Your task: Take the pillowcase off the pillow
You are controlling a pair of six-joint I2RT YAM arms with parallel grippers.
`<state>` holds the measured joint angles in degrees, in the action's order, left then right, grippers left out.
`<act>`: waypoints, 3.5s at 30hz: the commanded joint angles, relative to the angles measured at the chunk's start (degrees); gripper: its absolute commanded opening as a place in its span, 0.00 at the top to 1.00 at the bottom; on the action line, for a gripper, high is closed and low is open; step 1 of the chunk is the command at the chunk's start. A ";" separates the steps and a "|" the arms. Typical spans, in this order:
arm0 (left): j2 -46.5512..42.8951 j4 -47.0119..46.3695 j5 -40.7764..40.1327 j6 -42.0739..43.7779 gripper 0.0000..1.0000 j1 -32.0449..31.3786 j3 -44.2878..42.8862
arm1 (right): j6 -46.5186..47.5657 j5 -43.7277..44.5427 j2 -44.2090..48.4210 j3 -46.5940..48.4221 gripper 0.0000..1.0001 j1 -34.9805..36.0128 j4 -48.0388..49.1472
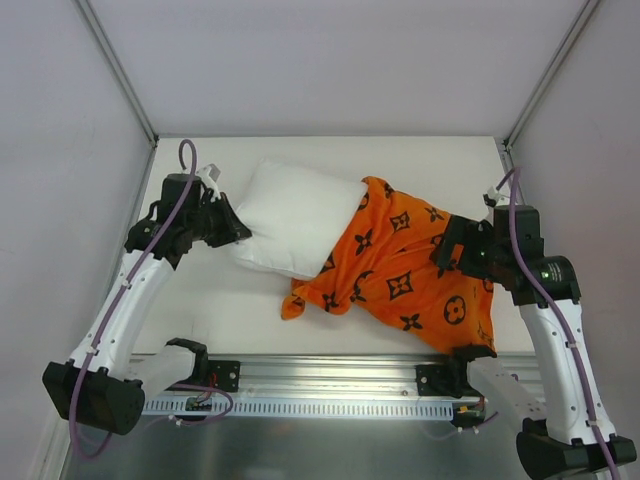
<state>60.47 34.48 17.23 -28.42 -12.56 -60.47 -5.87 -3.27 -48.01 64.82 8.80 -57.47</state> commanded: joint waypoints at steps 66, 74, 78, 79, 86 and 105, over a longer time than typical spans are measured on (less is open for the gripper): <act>3.43 11.14 2.72 0.12 1.00 36.81 -15.38 | -0.81 1.06 -16.85 -9.88 0.99 -17.50 15.28; 3.17 11.31 2.98 0.13 1.00 39.01 -16.52 | -6.33 0.20 -18.18 2.03 0.99 -33.70 14.15; 2.73 11.58 3.59 -0.05 1.00 41.03 -16.70 | -10.74 -5.87 -17.03 8.21 0.99 -45.78 13.88; 2.73 11.49 3.51 -0.05 1.00 41.56 -16.70 | -11.00 -5.87 -16.68 8.92 0.99 -46.76 13.88; 2.38 11.49 5.97 -1.02 1.00 41.91 -16.17 | -8.11 -4.20 -15.45 4.54 0.99 -43.26 14.67; -0.09 13.06 -3.30 2.58 0.01 28.97 -16.07 | -4.85 5.52 -14.38 17.70 0.01 5.35 9.92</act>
<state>59.79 48.01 20.78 -28.25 25.15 -73.54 -10.52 -4.32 -59.79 79.46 1.67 -46.89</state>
